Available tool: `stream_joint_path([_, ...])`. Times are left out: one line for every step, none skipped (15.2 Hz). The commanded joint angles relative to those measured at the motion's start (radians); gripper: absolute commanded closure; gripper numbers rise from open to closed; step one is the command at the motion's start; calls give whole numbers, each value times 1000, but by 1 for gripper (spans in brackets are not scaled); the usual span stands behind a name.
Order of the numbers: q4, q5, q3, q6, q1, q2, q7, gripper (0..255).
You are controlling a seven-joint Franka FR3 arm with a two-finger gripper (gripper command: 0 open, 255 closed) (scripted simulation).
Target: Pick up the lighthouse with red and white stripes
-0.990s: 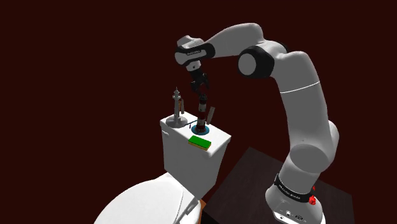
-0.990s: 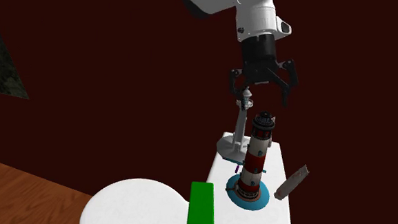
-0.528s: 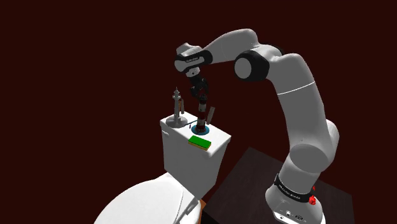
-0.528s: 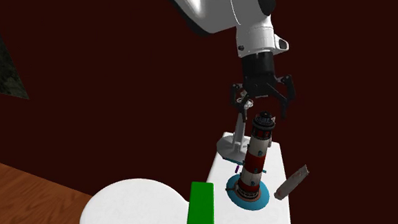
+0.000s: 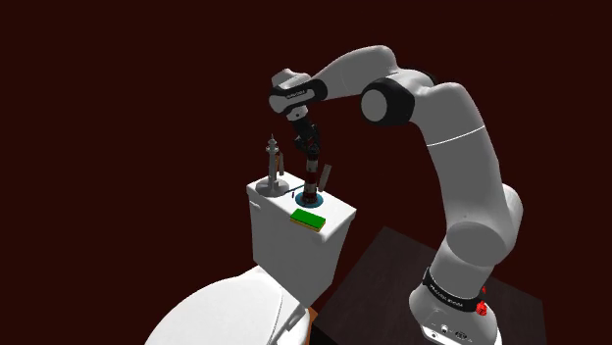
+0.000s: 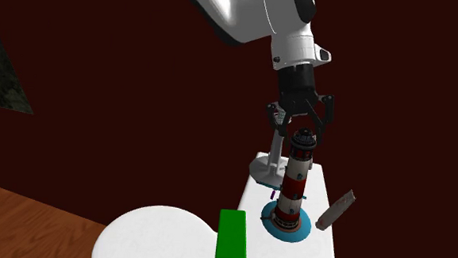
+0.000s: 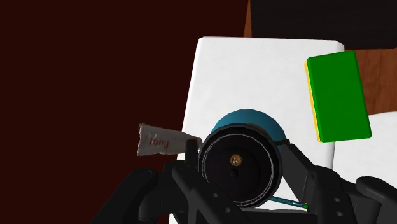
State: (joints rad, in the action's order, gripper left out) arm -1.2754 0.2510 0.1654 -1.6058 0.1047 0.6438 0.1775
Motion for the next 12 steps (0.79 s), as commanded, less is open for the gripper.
stream_joint_path([-1,0,0,0,0,1,0,255])
stream_joint_path([-2,0,0,-1,0,1,0,255])
stream_joint_path([-3,0,0,-1,0,0,0,255])
stream_joint_path([0,0,0,0,0,2,0,255])
stream_joint_path([8,0,0,11,0,-1,3,255])
stream_joint_path([17,0,1,22,0,-4,7,255])
stream_joint_path([27,0,1,33,-1,-6,10,255])
stream_joint_path([36,0,2,45,-1,-8,13,255])
stream_joint_path([46,1,2,56,-1,-10,16,255])
stream_joint_path([57,1,2,68,-1,-12,20,255])
stream_joint_path([68,1,3,80,-1,-13,23,255])
stream_joint_path([79,1,3,92,-1,-14,27,255])
